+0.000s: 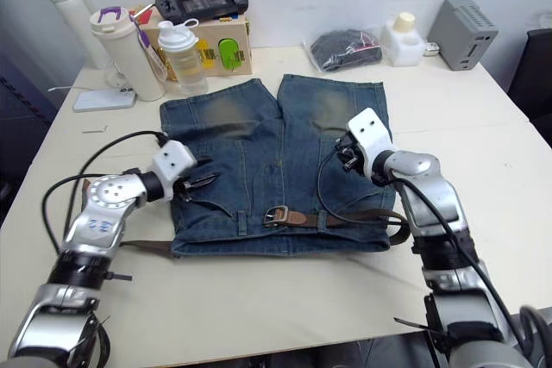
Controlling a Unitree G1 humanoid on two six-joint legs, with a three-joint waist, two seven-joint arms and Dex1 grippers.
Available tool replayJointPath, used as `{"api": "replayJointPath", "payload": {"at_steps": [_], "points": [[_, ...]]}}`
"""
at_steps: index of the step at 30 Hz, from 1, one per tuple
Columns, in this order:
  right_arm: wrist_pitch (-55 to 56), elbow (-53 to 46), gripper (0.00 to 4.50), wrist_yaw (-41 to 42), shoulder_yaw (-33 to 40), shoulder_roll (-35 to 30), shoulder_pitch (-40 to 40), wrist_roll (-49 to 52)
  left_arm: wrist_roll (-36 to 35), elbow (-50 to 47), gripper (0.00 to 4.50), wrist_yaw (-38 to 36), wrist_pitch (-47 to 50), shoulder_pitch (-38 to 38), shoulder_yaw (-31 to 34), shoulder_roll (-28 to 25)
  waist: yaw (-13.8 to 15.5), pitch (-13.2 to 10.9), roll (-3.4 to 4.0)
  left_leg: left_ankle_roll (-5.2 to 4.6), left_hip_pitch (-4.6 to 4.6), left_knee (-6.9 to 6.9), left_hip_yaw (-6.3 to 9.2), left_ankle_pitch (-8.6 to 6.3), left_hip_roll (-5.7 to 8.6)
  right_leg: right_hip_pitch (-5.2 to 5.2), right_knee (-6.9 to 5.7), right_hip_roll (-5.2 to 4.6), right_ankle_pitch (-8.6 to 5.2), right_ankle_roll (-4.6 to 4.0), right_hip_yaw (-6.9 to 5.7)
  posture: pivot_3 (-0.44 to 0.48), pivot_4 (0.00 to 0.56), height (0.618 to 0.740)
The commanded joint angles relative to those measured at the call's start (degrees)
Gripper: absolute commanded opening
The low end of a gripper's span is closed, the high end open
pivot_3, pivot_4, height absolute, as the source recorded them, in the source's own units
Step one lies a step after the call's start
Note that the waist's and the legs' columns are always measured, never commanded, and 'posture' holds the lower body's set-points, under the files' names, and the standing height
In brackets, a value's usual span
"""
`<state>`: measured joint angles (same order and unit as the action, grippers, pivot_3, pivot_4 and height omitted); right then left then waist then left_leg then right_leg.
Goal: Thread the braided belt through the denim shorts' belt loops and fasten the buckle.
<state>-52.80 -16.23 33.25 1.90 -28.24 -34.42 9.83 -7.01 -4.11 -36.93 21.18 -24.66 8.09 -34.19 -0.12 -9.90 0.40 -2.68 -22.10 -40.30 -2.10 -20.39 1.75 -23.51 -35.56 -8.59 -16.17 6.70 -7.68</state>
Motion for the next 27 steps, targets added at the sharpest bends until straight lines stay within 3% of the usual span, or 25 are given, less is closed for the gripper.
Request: {"api": "replayJointPath", "payload": {"at_steps": [1, 2, 5, 9, 12, 18, 27], "points": [[-1.7, -12.4, 3.83, 3.1, 7.0, -1.2, 1.7, 7.9, -6.0, -12.3, 4.23, 3.8, 12.5, 3.3, 11.0, -2.3, 0.0, 0.0, 0.00, 0.00, 0.00, -0.01, -0.02, 0.00, 0.00, -0.02, -0.01, 0.02, 0.00, 0.00, 0.02, 0.000, 0.150, 0.690], [-2.4, -14.9, 4.40, 4.3, 8.7, -1.0, 2.4, 11.0, -6.9, -13.6, 4.50, 4.6, 15.0, 4.5, 13.5, -2.7, 0.0, 0.0, 0.00, 0.00, 0.01, 0.00, -0.02, 0.00, 0.00, 0.00, 0.01, 0.02, 0.00, 0.00, 0.01, 0.000, 0.150, 0.690], [-5.8, -20.6, 4.46, 7.2, 12.6, -0.4, 4.4, 20.7, -6.8, -13.9, 4.50, 8.2, 20.3, 9.4, 21.2, -3.8, 0.1, 0.0, -0.01, 0.00, 0.06, 0.00, -0.02, 0.00, 0.01, 0.06, 0.01, 0.03, 0.00, 0.00, 0.02, 0.000, 0.150, 0.690], [-5.5, -24.5, 4.46, 9.4, 10.6, -2.7, 8.9, 25.5, -6.0, -13.8, 4.50, 10.2, 25.2, 16.2, 25.5, -5.4, 0.1, -0.1, -0.19, 0.00, 0.07, 0.06, -0.01, 0.00, 0.00, 0.05, 0.02, 0.05, -0.01, -0.01, 0.02, 0.000, 0.150, 0.690], [-4.1, -25.4, 4.46, 9.0, 9.1, -4.1, 10.6, 26.4, -9.0, -14.1, 4.50, 12.2, 32.3, 16.5, 28.9, -4.2, 0.7, -0.2, -0.35, -0.01, 0.06, 0.05, -0.01, 0.00, 0.05, 0.06, 0.03, 0.01, 0.00, -0.01, 0.05, 0.000, 0.150, 0.690], [-1.7, -26.7, 4.46, 8.7, 4.2, -7.0, 14.4, 26.1, -9.1, -12.9, 4.50, 14.5, 35.2, 19.9, 29.0, -2.9, 1.5, -0.2, -0.37, 0.07, 0.08, 0.05, 0.00, -0.04, 0.03, 0.04, 0.05, -0.03, 0.00, -0.01, 0.12, 0.000, 0.150, 0.690], [-1.5, -27.1, 4.46, 5.6, 2.5, -7.7, 14.7, 26.7, -10.0, -9.8, 4.50, 17.1, 36.8, 24.1, 28.4, 1.0, 1.5, -0.2, -0.39, 0.11, 0.09, 0.07, -0.03, -0.06, -0.02, 0.03, 0.08, -0.04, -0.01, -0.03, 0.13, 0.000, 0.150, 0.690]]}}
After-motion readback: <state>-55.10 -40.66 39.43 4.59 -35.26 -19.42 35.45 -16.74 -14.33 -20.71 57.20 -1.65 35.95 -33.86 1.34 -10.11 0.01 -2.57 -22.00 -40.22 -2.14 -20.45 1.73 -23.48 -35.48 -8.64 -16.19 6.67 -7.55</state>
